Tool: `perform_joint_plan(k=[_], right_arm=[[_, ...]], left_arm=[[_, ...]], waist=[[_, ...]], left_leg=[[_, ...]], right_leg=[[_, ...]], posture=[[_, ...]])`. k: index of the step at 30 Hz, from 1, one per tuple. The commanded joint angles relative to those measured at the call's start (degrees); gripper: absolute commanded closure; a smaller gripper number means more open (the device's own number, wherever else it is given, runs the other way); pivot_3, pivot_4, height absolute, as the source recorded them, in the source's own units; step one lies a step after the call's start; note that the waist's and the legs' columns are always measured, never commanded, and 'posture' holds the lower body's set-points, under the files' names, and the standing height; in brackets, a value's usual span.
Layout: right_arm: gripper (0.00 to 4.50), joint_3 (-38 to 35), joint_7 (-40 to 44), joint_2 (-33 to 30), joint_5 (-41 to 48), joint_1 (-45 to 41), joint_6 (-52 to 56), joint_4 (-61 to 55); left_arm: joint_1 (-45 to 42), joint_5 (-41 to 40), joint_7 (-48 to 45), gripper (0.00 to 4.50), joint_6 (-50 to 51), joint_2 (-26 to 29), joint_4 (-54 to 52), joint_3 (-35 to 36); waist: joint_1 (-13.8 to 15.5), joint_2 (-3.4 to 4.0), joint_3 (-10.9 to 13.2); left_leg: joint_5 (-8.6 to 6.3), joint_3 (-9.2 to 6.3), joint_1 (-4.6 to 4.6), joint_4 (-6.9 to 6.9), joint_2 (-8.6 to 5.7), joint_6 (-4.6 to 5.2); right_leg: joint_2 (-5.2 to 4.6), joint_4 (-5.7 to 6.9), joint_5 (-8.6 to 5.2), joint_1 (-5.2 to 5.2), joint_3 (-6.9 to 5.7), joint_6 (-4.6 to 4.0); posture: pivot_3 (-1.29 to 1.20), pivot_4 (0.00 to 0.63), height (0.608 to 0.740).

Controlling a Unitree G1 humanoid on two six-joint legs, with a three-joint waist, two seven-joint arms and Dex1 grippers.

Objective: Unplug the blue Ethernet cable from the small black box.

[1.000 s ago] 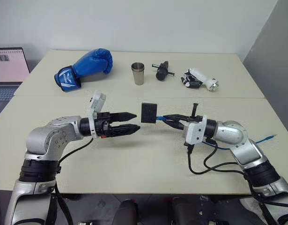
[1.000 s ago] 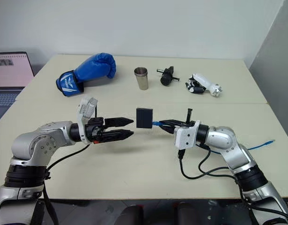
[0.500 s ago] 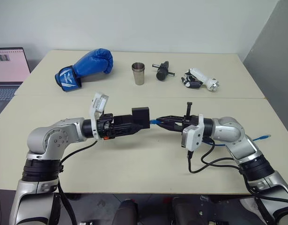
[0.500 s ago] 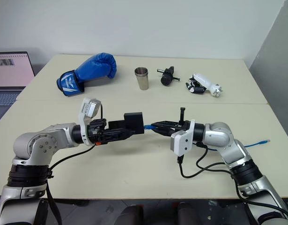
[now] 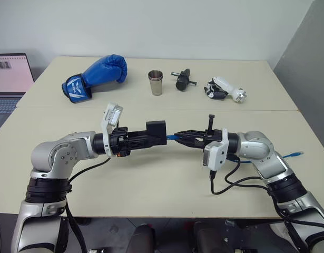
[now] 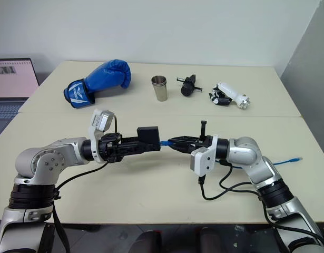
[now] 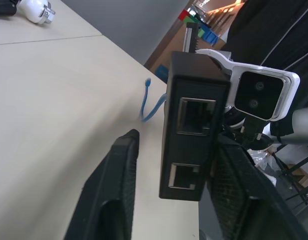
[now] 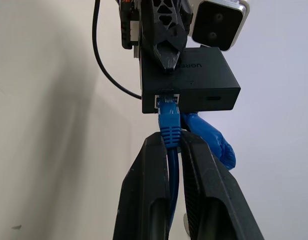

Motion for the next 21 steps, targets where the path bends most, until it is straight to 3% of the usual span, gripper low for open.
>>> perform_joint_plan(k=[1, 3, 7, 9, 17, 21], right_arm=[[4.41, 0.3, 0.6, 0.0, 0.1, -1.2, -1.5, -1.3], [4.41, 0.3, 0.5, 0.1, -0.1, -1.3, -2.0, -1.2], [4.41, 0.2, 0.7, -0.3, -0.8, -1.5, -2.0, -0.9], [3.70, 0.1, 1.1, -0.5, -0.2, -1.3, -1.4, -1.0], [1.92, -0.7, 3.4, -2.6, 2.7, 0.8, 1.5, -6.3], [1.91, -2.5, 6.1, -5.5, 10.4, 3.3, 10.0, -13.6]], left_arm=[[-0.6, 0.8, -0.4, 3.34, -1.1, 0.5, -0.3, 0.2], [-0.6, 1.1, -0.5, 3.66, -1.3, 0.5, -0.3, 0.1], [-0.8, 1.5, -0.9, 3.70, -1.4, 0.4, 0.0, 0.1], [-1.0, 1.8, -1.1, 3.70, -1.5, 0.5, 0.3, 0.2], [-1.4, 4.4, -2.5, 3.70, -4.3, 0.9, 0.6, -0.2], [-1.5, 6.5, -4.3, 3.70, -7.4, 1.5, 0.7, -1.2]], waist=[[0.0, 0.00, 0.0], [0.0, 0.00, 0.0], [0.0, 0.00, 0.0], [0.0, 0.00, 0.0], [0.0, 0.00, 0.0], [0.1, 0.00, 0.0]], left_leg=[[0.00, 0.00, 0.00, 0.00, 0.00, 0.00], [0.00, 0.00, 0.00, 0.00, 0.00, 0.00], [0.00, 0.00, 0.00, 0.00, 0.00, 0.00], [0.00, 0.00, 0.00, 0.00, 0.00, 0.00], [0.00, 0.00, -0.01, 0.01, 0.00, 0.00], [0.00, -0.01, -0.01, 0.01, -0.01, 0.00]], right_leg=[[0.00, 0.00, 0.00, 0.00, 0.00, 0.00], [0.00, 0.00, 0.00, 0.00, 0.00, 0.00], [0.00, 0.00, 0.00, 0.00, 0.00, 0.00], [0.00, 0.00, 0.00, 0.00, 0.00, 0.00], [0.00, 0.01, 0.00, 0.00, 0.00, 0.00], [-0.01, 0.00, 0.00, 0.02, 0.00, 0.00]], posture=[[0.00, 0.150, 0.740], [0.00, 0.150, 0.740], [0.00, 0.150, 0.740], [0.00, 0.150, 0.740], [0.00, 0.150, 0.740], [0.00, 0.150, 0.740]])
